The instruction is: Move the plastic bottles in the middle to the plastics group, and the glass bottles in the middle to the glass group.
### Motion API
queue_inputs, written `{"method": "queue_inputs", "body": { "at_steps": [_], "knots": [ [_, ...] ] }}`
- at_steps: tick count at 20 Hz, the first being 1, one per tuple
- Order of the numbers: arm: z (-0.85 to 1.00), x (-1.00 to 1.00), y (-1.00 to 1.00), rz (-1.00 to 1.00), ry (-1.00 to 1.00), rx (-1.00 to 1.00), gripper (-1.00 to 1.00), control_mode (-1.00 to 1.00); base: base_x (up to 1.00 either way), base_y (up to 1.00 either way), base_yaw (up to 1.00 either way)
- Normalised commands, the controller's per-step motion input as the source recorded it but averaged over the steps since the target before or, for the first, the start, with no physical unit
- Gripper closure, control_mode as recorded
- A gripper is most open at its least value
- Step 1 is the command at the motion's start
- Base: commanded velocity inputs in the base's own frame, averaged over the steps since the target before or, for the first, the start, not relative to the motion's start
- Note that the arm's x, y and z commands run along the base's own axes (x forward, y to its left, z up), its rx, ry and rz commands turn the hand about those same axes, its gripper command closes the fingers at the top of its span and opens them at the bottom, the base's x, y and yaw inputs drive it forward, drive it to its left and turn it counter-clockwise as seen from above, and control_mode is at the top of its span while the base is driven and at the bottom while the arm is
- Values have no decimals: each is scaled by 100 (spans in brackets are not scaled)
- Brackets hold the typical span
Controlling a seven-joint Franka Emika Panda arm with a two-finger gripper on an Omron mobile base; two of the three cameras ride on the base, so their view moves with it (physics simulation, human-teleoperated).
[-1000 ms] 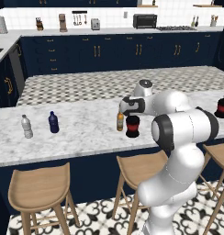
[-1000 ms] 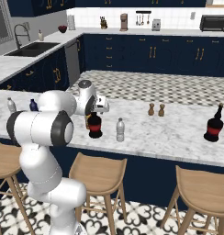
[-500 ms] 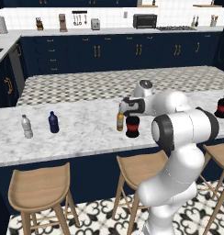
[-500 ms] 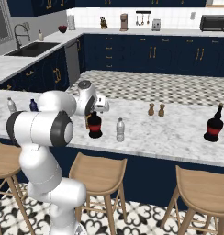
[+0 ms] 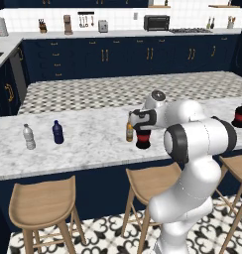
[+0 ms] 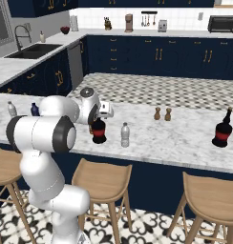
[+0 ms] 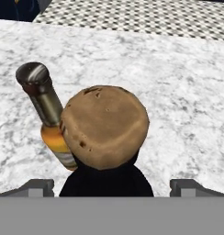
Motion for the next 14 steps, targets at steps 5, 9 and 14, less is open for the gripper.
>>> {"method": "queue_inputs", "body": {
  "at_steps": [5, 9, 14],
  "knots": [
    [0, 0, 0, 0, 0, 0, 100, -100, 0, 0, 0],
    [0, 0, 0, 0, 0, 0, 100, -100, 0, 0, 0],
    [36, -17, -7, 0, -1, 0, 100, -100, 0, 0, 0]
  ]
}}
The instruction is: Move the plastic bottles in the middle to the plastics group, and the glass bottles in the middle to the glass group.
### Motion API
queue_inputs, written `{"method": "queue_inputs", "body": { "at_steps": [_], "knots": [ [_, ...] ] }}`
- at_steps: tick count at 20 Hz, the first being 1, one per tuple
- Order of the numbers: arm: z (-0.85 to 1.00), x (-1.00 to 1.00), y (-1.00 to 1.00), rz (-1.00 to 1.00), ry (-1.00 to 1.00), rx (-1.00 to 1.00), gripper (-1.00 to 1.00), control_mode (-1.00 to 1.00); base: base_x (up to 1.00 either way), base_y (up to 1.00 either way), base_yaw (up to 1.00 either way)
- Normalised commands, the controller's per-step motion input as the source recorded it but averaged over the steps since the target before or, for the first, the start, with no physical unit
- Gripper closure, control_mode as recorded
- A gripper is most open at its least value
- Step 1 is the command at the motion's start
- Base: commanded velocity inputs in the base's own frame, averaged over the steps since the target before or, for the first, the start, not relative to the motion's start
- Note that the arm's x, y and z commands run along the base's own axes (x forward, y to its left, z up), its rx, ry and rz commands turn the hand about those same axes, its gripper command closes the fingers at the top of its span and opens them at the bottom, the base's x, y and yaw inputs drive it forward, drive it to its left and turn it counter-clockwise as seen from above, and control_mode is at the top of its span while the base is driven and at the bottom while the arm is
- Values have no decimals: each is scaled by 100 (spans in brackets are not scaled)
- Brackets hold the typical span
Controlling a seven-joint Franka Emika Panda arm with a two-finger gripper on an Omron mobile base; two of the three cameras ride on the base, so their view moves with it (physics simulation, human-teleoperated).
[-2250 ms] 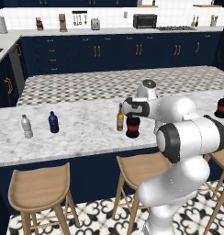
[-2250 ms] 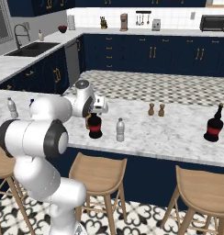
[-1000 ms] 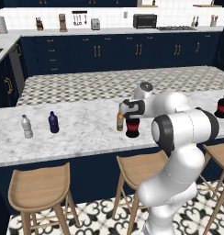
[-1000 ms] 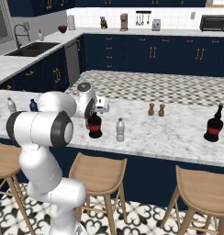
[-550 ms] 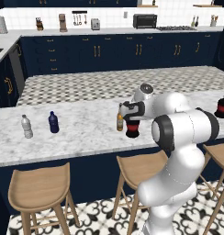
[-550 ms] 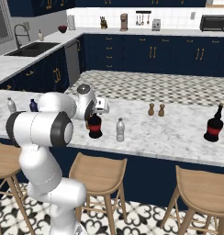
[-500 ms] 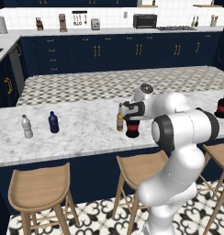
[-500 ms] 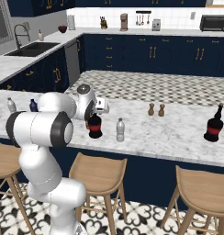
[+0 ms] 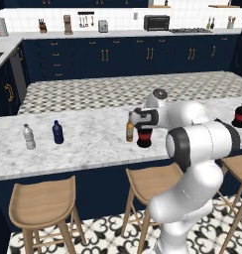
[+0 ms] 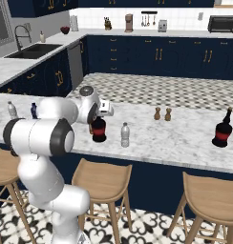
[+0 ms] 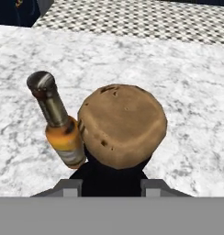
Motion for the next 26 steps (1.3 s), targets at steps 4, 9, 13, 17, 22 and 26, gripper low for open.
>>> {"method": "queue_inputs", "body": {
  "at_steps": [4, 9, 13, 17, 22, 26],
  "knots": [
    [86, -33, -14, 0, 1, 0, 100, -100, 0, 0, 0],
    [99, -11, -1, 0, 3, 0, 100, -100, 0, 0, 0],
    [97, 0, 4, 0, 0, -2, 100, -100, 0, 0, 0],
    [77, -5, 0, 0, 0, -6, 100, -100, 0, 0, 0],
    [31, -56, -12, -2, 0, -1, 100, -100, 0, 0, 0],
    [36, -66, -21, 0, 0, 0, 100, -100, 0, 0, 0]
  ]
}}
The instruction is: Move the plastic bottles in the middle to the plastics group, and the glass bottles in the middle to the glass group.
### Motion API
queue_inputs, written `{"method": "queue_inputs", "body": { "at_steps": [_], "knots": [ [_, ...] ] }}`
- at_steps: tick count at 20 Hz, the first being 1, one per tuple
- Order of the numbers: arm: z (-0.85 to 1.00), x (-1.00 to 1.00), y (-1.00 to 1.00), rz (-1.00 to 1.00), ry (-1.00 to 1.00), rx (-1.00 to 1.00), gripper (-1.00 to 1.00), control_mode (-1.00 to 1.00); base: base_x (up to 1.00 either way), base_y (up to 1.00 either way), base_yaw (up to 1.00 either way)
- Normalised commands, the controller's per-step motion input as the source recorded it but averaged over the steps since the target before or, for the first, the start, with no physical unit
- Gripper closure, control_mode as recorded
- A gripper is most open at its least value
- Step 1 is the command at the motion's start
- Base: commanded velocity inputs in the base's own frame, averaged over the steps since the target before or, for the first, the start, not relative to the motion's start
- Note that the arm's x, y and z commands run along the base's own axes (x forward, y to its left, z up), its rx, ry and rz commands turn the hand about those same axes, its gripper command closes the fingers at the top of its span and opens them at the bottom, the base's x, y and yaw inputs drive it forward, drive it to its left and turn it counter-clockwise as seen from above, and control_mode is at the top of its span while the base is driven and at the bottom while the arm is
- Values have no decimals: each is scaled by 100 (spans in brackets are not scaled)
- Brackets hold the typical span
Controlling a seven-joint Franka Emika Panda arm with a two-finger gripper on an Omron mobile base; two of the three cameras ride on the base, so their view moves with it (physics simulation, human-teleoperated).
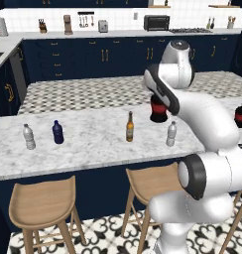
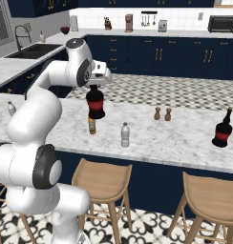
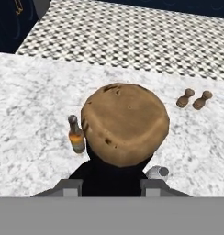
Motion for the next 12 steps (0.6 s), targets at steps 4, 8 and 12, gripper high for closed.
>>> {"method": "queue_inputs", "body": {
  "at_steps": [4, 8, 12],
  "knots": [
    [27, -61, -48, -3, 0, 0, 100, -100, 0, 0, 0],
    [9, -38, -74, -10, 0, 0, 100, -100, 0, 0, 0],
    [0, -25, -87, -15, 0, 0, 100, -100, 0, 0, 0]
  ]
}}
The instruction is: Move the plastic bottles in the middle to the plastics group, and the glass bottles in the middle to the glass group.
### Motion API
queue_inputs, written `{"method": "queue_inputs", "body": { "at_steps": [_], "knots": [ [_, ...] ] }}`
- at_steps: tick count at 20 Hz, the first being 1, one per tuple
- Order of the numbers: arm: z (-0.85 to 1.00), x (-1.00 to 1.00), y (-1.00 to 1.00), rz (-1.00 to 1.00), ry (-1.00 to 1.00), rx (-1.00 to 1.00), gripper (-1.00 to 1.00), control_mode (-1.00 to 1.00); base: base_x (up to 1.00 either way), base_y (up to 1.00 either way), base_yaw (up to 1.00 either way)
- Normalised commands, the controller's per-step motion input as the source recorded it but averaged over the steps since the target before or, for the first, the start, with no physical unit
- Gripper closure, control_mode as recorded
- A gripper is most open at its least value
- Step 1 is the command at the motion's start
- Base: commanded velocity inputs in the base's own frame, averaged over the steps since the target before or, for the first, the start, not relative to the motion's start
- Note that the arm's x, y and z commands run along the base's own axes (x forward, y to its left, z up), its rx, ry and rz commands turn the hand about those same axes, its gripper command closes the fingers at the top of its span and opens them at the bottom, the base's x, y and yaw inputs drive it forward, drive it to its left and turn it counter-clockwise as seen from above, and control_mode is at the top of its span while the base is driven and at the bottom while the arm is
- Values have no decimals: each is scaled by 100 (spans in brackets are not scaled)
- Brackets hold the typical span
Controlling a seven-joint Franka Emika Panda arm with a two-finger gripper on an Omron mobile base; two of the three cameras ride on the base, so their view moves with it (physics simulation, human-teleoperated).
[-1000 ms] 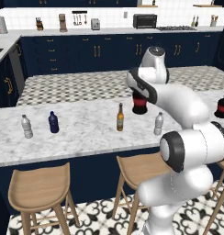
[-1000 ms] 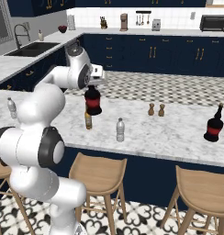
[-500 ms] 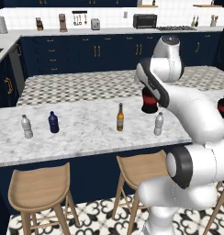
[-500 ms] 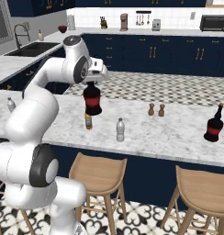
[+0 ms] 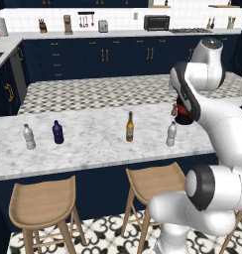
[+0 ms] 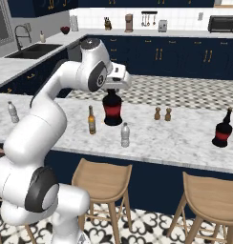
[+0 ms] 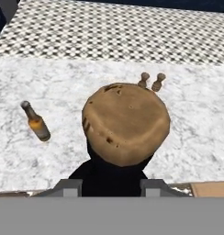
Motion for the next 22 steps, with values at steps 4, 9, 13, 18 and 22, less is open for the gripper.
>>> {"method": "queue_inputs", "body": {
  "at_steps": [4, 9, 13, 18, 22],
  "knots": [
    [0, -13, -92, -12, 0, 0, 100, -100, 0, 0, 0],
    [0, -1, -87, -8, 2, 0, 100, -100, 0, 0, 0],
    [-19, 6, -91, -1, 4, 0, 100, -100, 0, 0, 0],
    [-23, 21, -94, 0, 0, 1, 100, -100, 0, 0, 0],
    [-35, 38, -86, 5, 0, 5, 100, -100, 0, 0, 0]
  ]
}}
